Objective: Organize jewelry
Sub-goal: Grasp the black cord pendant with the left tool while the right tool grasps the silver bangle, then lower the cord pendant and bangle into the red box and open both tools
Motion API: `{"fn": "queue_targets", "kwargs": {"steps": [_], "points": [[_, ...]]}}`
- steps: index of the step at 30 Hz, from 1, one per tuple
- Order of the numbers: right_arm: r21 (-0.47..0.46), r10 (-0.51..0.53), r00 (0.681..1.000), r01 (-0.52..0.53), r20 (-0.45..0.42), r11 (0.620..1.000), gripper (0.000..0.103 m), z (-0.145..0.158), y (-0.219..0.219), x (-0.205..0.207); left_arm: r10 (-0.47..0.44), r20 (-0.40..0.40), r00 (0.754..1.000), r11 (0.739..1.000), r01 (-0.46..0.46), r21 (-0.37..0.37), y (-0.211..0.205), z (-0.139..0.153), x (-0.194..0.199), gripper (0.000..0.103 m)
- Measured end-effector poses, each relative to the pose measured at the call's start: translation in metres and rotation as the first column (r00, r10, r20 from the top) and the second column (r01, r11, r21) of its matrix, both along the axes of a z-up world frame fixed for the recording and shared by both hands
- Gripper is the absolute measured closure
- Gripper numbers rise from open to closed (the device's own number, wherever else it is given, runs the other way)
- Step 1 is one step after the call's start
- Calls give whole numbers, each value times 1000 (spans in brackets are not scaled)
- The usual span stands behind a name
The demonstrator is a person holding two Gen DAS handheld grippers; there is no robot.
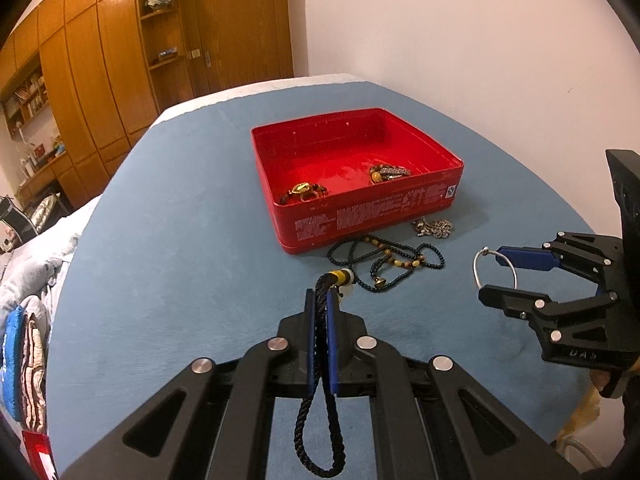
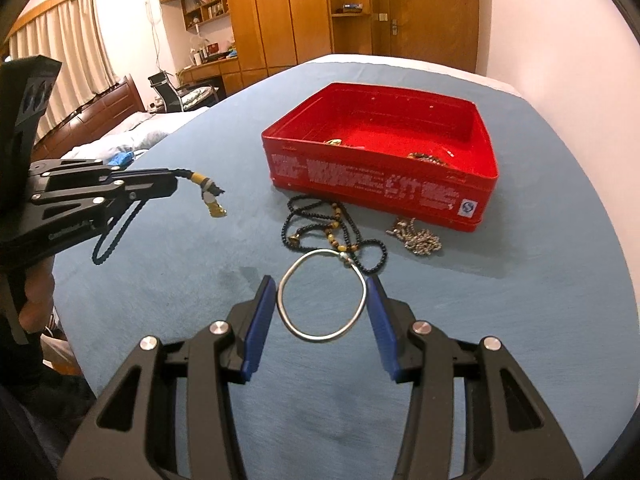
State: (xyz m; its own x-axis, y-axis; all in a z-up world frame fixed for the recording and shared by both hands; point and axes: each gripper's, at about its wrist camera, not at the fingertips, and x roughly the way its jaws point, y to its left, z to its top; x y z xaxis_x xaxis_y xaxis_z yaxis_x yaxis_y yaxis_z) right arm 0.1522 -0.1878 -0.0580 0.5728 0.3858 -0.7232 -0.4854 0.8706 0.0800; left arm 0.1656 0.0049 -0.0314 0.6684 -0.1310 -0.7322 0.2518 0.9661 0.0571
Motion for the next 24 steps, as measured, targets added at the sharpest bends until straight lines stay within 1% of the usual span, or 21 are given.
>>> {"fn": "queue_targets", "kwargs": {"steps": [11, 14, 19, 24], "points": [[7, -20, 999, 19, 35, 1000, 58, 15, -13, 1, -13, 26, 1000, 1000, 12, 6, -5, 15, -7, 98], [0, -22, 999, 23, 44, 1000, 58, 19, -17, 3, -20, 28, 999, 1000, 20, 2, -5, 19, -6, 98], [-17, -28, 997, 29, 66, 999, 58, 31, -23, 8, -33, 58, 998, 999, 32, 8, -4, 34, -3, 98], [-31, -32, 995, 35, 93, 999, 58, 42, -28, 14, -43, 75, 996, 999, 41, 19, -7, 43, 4, 98]]}}
